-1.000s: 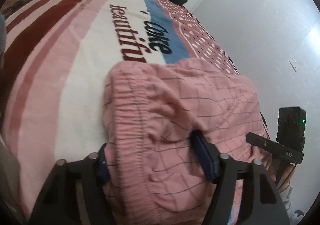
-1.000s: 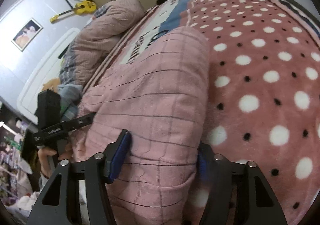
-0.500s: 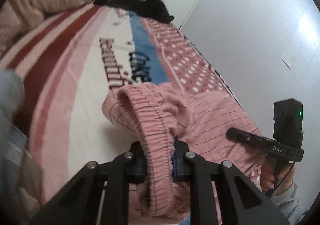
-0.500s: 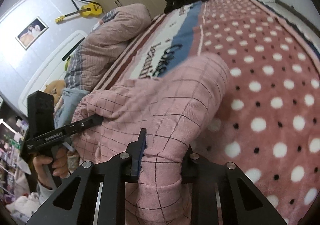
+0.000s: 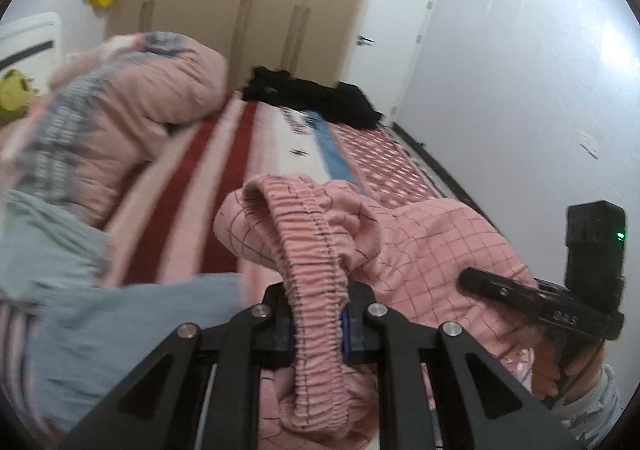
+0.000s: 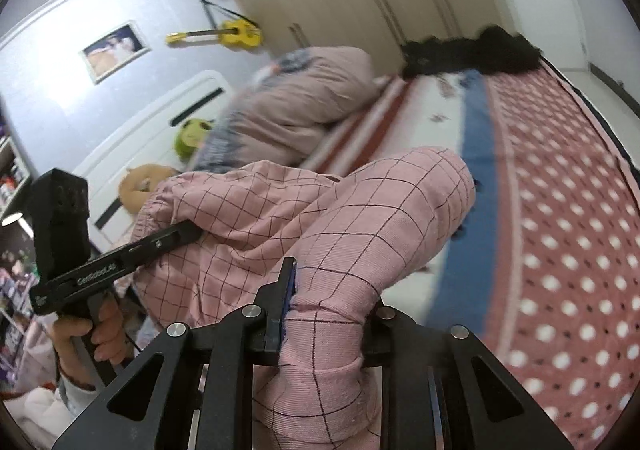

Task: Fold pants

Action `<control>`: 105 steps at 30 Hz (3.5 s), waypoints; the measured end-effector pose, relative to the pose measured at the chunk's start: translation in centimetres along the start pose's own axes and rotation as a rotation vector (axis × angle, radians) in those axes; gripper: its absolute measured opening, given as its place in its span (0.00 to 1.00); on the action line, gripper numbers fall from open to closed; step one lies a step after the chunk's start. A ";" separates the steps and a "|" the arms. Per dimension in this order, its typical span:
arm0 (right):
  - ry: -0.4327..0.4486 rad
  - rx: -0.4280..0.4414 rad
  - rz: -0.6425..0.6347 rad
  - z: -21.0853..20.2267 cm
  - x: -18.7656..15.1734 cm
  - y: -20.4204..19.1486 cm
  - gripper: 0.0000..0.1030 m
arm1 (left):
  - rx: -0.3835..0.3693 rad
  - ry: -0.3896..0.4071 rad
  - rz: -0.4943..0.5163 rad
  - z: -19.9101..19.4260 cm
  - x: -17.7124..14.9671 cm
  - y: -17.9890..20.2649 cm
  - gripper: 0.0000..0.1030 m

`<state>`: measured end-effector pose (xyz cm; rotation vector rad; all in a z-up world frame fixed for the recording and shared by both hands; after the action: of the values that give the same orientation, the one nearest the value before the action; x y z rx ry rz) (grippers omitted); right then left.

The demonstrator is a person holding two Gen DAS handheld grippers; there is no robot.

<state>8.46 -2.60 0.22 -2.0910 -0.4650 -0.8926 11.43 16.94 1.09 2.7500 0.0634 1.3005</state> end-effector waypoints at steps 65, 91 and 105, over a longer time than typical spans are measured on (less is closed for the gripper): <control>-0.276 0.048 -0.259 20.3 -9.5 -9.2 0.50 | 0.329 -0.067 -0.098 2.6 -9.4 -21.6 0.67; 0.294 -0.504 -0.416 -13.1 -8.5 -3.4 1.00 | 0.211 0.467 0.005 -8.4 -8.7 7.1 0.99; 0.311 -0.526 -0.364 -14.9 -9.8 0.3 1.00 | 0.174 0.452 0.015 -6.7 -10.3 10.7 0.99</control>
<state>-4.59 -14.72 -0.68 -2.3028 -0.4882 -1.6736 -0.33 5.91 -1.43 2.5272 0.1970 1.9799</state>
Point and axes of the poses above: each gripper's, at about its wrist camera, not at the fingertips, and z roughly the way its jaws point, y to its right, x to its top, the point moved 8 cm from there along z, roughly the way its jaws point, and after that the axes turned 12 degrees about x, right-handed, at the moved point
